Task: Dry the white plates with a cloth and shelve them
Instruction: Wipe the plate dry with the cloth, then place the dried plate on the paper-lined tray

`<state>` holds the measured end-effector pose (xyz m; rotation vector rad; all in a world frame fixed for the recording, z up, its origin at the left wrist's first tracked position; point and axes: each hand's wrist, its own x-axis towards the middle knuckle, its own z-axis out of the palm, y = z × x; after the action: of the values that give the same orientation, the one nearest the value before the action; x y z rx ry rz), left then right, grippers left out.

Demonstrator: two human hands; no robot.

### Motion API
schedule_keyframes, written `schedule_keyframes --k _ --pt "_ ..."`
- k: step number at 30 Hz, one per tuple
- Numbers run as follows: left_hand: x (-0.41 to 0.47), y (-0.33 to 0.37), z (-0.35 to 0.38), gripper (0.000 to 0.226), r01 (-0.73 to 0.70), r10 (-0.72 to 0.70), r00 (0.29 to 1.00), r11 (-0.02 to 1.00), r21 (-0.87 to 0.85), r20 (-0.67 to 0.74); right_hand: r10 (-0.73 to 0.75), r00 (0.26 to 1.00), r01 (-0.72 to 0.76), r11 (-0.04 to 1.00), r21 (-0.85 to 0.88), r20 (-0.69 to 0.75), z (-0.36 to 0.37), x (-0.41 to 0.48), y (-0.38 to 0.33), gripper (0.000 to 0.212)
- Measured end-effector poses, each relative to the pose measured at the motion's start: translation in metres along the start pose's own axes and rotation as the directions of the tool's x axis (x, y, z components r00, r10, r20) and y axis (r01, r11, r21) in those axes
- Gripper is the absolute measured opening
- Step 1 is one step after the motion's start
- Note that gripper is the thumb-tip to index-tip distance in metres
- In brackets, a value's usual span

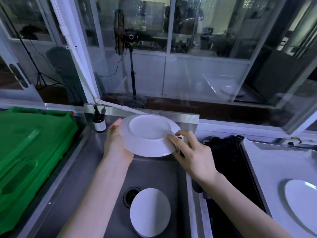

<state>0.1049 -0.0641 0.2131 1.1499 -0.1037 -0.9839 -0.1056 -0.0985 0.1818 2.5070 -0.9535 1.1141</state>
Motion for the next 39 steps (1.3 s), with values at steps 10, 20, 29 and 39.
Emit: schedule_keyframes --k 10,20,29,39 --pt "0.004 -0.005 0.022 0.022 0.230 -0.203 0.950 0.969 -0.092 0.236 0.189 0.978 -0.188 0.982 0.028 -0.081 -0.012 0.017 0.015 0.022" --pt "0.038 -0.054 0.021 0.021 -0.467 0.174 0.862 0.639 0.612 0.476 0.775 0.603 -0.757 0.481 0.443 0.188 -0.030 -0.015 0.044 0.036" --pt "-0.002 -0.116 0.074 0.024 -0.253 -0.056 0.873 0.797 0.549 0.484 0.868 0.462 -0.780 0.300 0.550 0.181 -0.094 -0.075 0.081 0.020" --pt "-0.086 -0.203 0.159 0.022 -0.141 -0.208 0.865 0.773 0.618 0.457 0.886 0.420 -0.847 0.303 0.437 0.199 -0.176 -0.178 0.157 0.047"
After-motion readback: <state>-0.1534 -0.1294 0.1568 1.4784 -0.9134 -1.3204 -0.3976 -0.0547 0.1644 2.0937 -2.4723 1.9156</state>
